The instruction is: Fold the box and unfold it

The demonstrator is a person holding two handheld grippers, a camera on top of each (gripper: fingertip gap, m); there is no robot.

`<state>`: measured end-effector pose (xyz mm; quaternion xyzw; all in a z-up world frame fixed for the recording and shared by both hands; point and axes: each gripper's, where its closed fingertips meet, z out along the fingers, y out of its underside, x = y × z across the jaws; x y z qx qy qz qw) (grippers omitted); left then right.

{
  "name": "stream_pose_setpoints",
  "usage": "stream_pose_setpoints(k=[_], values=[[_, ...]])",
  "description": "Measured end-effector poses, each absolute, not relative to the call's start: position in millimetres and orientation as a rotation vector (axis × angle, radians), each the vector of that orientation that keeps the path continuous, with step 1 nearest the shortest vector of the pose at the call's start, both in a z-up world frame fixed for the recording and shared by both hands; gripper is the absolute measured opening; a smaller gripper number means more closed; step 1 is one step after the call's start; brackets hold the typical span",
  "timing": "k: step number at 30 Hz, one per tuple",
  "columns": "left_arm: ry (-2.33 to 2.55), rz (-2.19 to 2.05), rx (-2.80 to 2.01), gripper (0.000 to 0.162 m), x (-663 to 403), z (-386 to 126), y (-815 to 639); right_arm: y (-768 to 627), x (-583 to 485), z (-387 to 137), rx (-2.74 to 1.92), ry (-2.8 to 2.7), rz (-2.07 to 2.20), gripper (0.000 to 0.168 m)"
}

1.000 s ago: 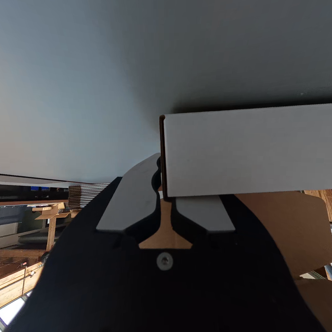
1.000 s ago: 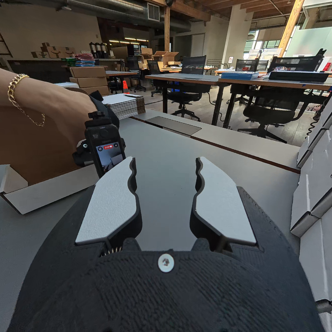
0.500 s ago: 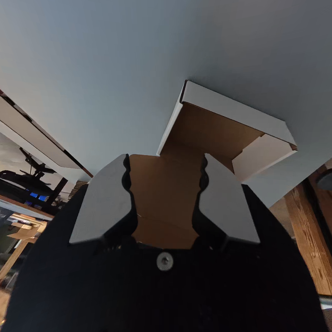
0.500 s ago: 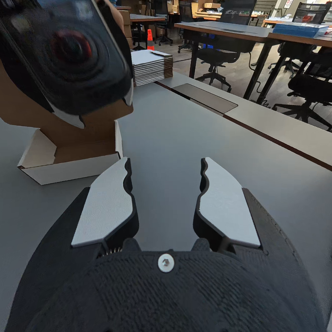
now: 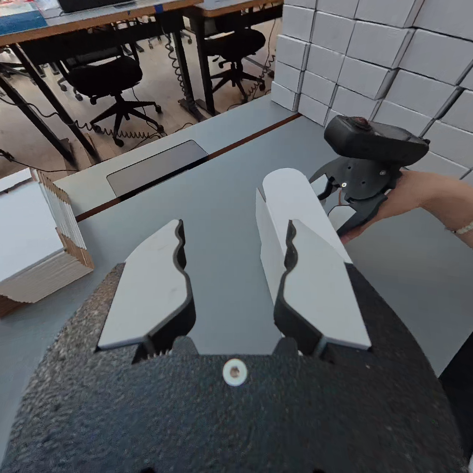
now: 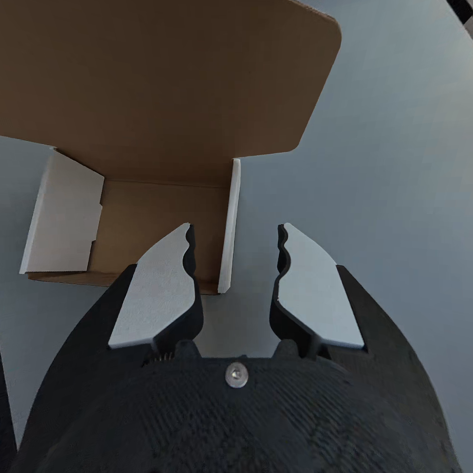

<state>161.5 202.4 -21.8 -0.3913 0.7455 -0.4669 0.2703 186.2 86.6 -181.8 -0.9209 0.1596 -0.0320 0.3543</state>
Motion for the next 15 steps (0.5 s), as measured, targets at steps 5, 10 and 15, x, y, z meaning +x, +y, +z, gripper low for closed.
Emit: stream_pose_setpoints(k=[5, 10, 15], values=[[1.851, -1.267, -1.223, 0.072, 142.8, -73.6, 247.4, 103.4, 183.5, -199.7, -2.456, 0.379, 0.064, 0.055], [1.745, -1.370, -1.305, 0.070, 133.1, -97.4, 257.0, 113.4, 181.5, -201.0, -2.479, 0.309, 0.125, 0.034], [1.644, -1.438, -1.407, 0.068, 135.7, -114.6, 265.8, 120.2, 178.8, -202.5, -2.523, 0.252, 0.137, 0.007]])
